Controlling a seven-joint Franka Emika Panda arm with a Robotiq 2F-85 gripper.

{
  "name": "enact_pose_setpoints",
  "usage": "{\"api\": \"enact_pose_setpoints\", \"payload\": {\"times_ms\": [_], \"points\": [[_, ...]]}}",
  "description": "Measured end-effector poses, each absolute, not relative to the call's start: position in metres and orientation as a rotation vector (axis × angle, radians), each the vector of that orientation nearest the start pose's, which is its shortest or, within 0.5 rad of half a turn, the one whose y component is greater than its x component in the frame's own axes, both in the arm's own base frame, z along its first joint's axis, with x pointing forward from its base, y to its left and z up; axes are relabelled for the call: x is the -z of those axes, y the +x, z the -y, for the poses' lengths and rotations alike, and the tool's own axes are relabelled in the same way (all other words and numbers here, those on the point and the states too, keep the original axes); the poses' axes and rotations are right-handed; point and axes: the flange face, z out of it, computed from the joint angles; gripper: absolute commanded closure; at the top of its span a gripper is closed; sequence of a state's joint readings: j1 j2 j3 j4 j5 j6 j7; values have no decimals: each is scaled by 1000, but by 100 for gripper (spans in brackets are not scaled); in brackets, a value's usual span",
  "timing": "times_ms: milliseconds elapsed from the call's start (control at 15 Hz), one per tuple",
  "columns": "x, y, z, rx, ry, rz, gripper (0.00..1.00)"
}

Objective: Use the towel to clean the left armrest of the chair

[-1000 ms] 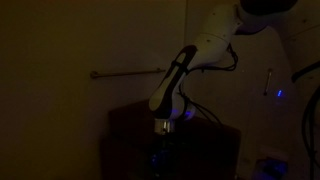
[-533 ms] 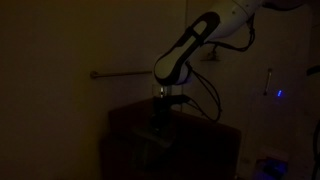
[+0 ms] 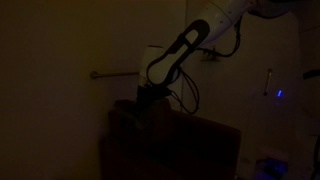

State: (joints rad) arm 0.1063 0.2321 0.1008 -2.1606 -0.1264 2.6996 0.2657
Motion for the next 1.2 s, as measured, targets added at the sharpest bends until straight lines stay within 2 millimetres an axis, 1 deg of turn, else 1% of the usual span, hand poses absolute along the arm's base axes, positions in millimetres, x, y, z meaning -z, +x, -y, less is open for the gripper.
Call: {"api": "enact_pose_setpoints", "payload": {"times_ms": [133, 267, 400, 467, 600, 733, 933, 1067, 1200], "points": [[-286, 584, -141, 472, -3055, 84, 93], [-240, 579, -164, 393, -3012, 74, 93], [-192, 565, -189, 277, -2960, 66, 93], [-172, 557, -200, 212, -2936, 66, 93], [-141, 541, -212, 97, -2889, 51, 93], [-115, 527, -214, -7, -2850, 0, 93], [-85, 505, -202, -145, -2799, -130, 93], [-77, 487, -192, -218, -2767, -226, 94], [-78, 468, -184, -273, -2743, -306, 94]]}}
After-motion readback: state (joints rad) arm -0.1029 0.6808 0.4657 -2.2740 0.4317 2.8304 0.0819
